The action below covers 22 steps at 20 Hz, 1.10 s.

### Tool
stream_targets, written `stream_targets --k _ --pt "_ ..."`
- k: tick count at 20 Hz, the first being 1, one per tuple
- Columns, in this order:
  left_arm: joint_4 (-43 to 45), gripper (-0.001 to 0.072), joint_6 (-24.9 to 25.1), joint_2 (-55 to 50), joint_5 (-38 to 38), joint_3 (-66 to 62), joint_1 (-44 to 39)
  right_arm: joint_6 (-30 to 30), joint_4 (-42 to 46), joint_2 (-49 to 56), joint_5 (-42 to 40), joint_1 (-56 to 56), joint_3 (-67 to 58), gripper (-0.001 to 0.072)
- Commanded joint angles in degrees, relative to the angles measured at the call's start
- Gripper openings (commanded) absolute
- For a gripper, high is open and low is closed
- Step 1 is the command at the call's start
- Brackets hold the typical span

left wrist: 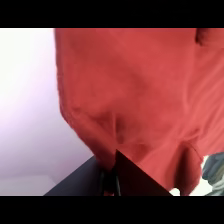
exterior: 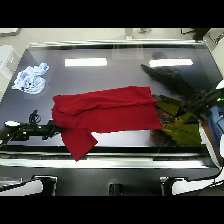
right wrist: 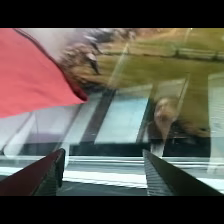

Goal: Fold the clothes and pants, and hang the long-sleeved shirts on hangers.

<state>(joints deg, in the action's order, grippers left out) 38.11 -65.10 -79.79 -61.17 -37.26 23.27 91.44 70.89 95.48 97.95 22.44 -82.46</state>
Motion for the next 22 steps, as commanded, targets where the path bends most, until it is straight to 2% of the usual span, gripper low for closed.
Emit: stream_targets --k 1,5,9,10,11,13,15,17,20,22 --pt "-0.59 0.0025 0.44 0.22 -1.44 -0.52 -0.04 -2.27 -0.46 0.02 -7.93 -3.21 9.62 0.0548" --pt "-0.59 0.0025 0.46 0.22 -3.37 -0.52 -0.09 -2.73 -4.72 0.57 -19.04 -8.79 14.45 0.0549" --pt "-0.61 0.0025 0.44 0.22 -3.52 -0.52 -0.09 -2.56 -8.68 1.25 -19.98 -11.23 14.49 0.053" --pt "-0.61 0.0026 0.46 0.22 -3.5 -0.55 -0.07 -2.56 -8.79 1.25 -19.96 -11.67 14.49 0.0477" --pt "-0.61 0.0025 0.46 0.22 -3.41 -0.55 -0.07 -2.08 -8.96 1.25 -19.89 -12.44 14.51 0.039" --pt "-0.61 0.0025 0.42 0.22 -3.69 -0.68 -0.07 -2.12 -9.7 1.18 -18.62 -14.03 14.45 0.0038" --pt "-0.61 0.0025 0.46 0.44 -6.21 -2.97 -0.07 -4.94 -11.04 -0.11 -16.92 -14.43 13.35 0.0032" --pt "-0.61 0.0023 0.44 3.76 -8.04 -9.46 -0.28 -5.38 -8.76 -3.48 -16.92 -14.4 7.61 0.0031" --pt "-0.66 0.0024 0.66 13.79 -6.29 -27.19 -0.48 -5.49 -1.42 -10.97 -20.11 -14.4 -10.56 0.0031" --pt "-0.59 0.0025 0.68 20.85 -0.98 -42.56 -0.48 -6.43 3.67 -17.2 -24.7 -14.43 -23.76 0.0032"
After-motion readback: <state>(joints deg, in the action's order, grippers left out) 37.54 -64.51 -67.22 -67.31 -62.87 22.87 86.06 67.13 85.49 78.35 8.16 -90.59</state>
